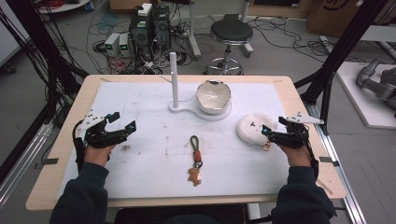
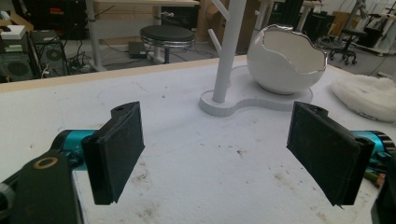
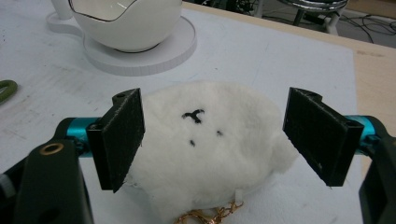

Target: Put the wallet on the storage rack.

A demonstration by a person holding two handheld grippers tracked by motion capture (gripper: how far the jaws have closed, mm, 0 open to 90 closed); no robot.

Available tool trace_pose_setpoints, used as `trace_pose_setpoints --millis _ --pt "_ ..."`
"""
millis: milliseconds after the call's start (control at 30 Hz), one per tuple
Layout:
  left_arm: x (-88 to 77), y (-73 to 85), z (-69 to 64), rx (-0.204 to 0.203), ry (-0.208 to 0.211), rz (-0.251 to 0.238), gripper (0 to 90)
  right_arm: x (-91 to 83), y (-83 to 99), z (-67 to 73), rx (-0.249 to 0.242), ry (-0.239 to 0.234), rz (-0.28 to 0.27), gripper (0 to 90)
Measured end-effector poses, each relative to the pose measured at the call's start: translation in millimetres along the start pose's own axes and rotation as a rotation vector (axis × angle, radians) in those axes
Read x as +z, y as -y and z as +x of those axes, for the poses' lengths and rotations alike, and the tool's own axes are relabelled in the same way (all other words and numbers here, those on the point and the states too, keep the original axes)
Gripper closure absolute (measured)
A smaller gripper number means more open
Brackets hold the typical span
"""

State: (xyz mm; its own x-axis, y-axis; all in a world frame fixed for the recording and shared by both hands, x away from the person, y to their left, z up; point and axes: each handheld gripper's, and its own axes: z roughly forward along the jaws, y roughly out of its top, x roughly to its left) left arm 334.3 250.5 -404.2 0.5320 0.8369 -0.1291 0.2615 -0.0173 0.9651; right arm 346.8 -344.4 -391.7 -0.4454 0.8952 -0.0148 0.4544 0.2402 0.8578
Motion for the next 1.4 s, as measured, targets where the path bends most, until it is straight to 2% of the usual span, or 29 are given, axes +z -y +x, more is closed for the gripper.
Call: trace_pose_setpoints --millis 133,267,367,400,433,467,500,533,633,733,833,867,900,933,967,1000,1033,1100,1133,1167,1200,1233,1333,1367,1400 --pt "2.2 0.3 -0.7 -0.003 0.001 0.004 18.5 4.0 1.2 -2.0 0.005 0.006 0.015 21.3" --pt "5.2 1.1 -2.1 -0.004 0.008 0.012 18.6 16.1 3.7 -10.4 0.037 0.047 0.057 21.2" --pt "5.5 1.4 -3.2 0.0 0.01 0.016 18.6 22.2 4.4 -14.5 0.039 0.062 0.071 21.3" --pt "5.0 1.3 -3.0 0.003 0.014 0.017 18.6 29.8 6.1 -18.4 0.041 0.077 0.097 21.3" --pt "5.0 1.3 -3.0 0.003 0.014 0.017 18.7 29.8 6.1 -18.4 0.041 0.077 0.097 21.3" --pt "4.8 1.7 -3.3 0.0 0.017 0.017 18.8 38.0 8.9 -22.6 0.05 0.091 0.138 21.2" --pt "4.8 2.4 -3.2 -0.001 0.016 0.019 18.8 38.0 8.9 -22.6 0.05 0.091 0.138 21.2" --pt "4.9 3.0 -3.0 -0.002 0.019 0.021 19.0 45.9 11.8 -25.4 0.065 0.101 0.179 21.2" --pt "5.7 3.4 -3.1 -0.005 0.026 0.028 19.0 52.3 13.7 -27.8 0.072 0.097 0.204 21.3" --pt "7.0 3.9 -3.0 -0.004 0.033 0.033 19.3 59.6 16.6 -31.3 0.068 0.113 0.237 21.2" --pt "8.6 4.8 -3.0 -0.011 0.037 0.041 19.6 63.3 19.6 -36.2 0.101 0.085 0.259 21.5" --pt "8.9 4.8 -2.9 -0.008 0.038 0.044 19.6 63.7 20.3 -36.8 0.112 0.055 0.262 27.7" --pt "9.1 5.0 -3.4 -0.006 0.038 0.046 19.6 63.7 20.3 -36.8 0.112 0.055 0.262 27.7" --pt "9.3 5.0 -3.9 -0.003 0.039 0.049 19.9 64.4 20.8 -36.6 0.113 0.034 0.263 31.3" --pt "9.5 5.0 -4.5 0.0 0.041 0.056 20.3 64.1 21.0 -37.4 0.122 -0.018 0.269 45.5" --pt "10.2 5.3 -5.6 -0.002 0.042 0.058 20.6 63.3 21.0 -37.3 0.129 -0.028 0.27 50.3" --pt "10.5 5.5 -6.5 0.001 0.043 0.064 20.6 63.3 21.0 -37.3 0.129 -0.028 0.27 50.3" --pt "10.9 5.8 -9.0 0.003 0.046 0.069 21.5 60.2 20.4 -37.3 0.142 -0.052 0.275 67.5" --pt "11.3 6.2 -9.8 0.0 0.049 0.071 21.9 57.4 19.4 -36.5 0.157 -0.046 0.279 77.9" --pt "11.9 6.3 -10.9 -0.002 0.05 0.072 22.0 53.3 18.6 -36.2 0.167 -0.078 0.265 80.8" --pt "12.4 6.1 -12.2 -0.004 0.051 0.073 22.0 53.3 18.6 -36.2 0.167 -0.078 0.265 80.8" --pt "13.7 5.4 -15.3 -0.004 0.064 0.074 22.1 48.3 16.2 -32.3 0.167 -0.113 0.247 81.5" --pt "15.4 4.4 -18.9 -0.007 0.085 0.075 23.1 36.2 8.1 -23.2 0.149 -0.163 0.152 81.7" --pt "16.9 4.0 -21.1 -0.01 0.094 0.076 23.1 36.2 8.1 -23.2 0.149 -0.163 0.152 81.7" --pt "20.6 3.3 -25.8 -0.015 0.117 0.077 23.1 27.0 1.7 -15.6 0.123 -0.196 0.085 81.9"
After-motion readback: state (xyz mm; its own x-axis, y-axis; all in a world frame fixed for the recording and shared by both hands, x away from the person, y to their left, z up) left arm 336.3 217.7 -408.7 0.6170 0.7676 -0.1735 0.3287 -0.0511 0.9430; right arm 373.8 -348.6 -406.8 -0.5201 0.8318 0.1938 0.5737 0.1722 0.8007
